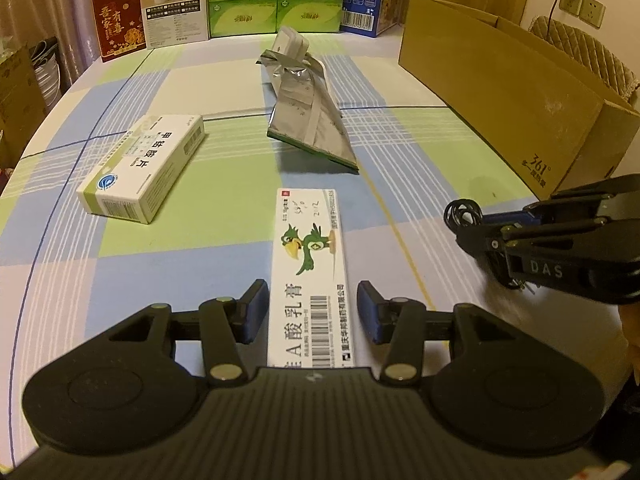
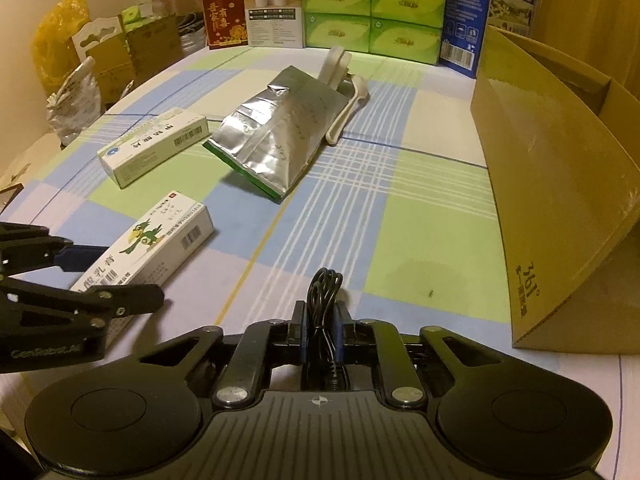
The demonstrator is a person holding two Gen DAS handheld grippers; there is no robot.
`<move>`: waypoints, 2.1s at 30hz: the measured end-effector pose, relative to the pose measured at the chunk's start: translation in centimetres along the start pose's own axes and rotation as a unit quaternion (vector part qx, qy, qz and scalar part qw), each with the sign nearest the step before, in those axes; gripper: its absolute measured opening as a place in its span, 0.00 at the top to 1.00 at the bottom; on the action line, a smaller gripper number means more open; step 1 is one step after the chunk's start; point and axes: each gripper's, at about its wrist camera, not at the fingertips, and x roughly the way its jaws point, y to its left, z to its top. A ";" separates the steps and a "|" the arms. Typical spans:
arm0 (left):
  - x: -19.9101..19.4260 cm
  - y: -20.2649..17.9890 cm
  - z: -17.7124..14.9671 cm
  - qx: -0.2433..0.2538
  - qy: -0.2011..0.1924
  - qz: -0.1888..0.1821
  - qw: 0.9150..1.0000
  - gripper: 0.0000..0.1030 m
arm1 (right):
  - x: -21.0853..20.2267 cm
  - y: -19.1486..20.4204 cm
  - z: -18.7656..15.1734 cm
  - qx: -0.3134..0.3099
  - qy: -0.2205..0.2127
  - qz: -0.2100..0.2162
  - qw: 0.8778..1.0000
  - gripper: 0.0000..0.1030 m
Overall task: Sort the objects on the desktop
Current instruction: 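Lift and carry the ointment box and black cable over the cardboard box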
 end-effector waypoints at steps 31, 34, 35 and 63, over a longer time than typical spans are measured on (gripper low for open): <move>-2.1 -1.7 1.0 0.002 -0.026 -0.006 1.000 0.68 | -3.5 -1.5 0.7 0.061 -0.048 0.008 0.997 0.91; -3.1 -2.4 1.3 0.007 -0.033 -0.007 0.999 0.68 | -4.7 -1.6 0.7 0.068 -0.054 0.009 0.996 0.91; -3.5 -2.6 1.4 0.006 -0.037 -0.008 0.999 0.68 | -5.3 -1.7 0.7 0.070 -0.056 0.011 0.996 0.91; -8.7 -19.0 12.1 0.042 -0.098 -0.094 0.990 0.68 | -20.9 -16.8 4.0 0.108 -0.139 -0.093 0.980 0.91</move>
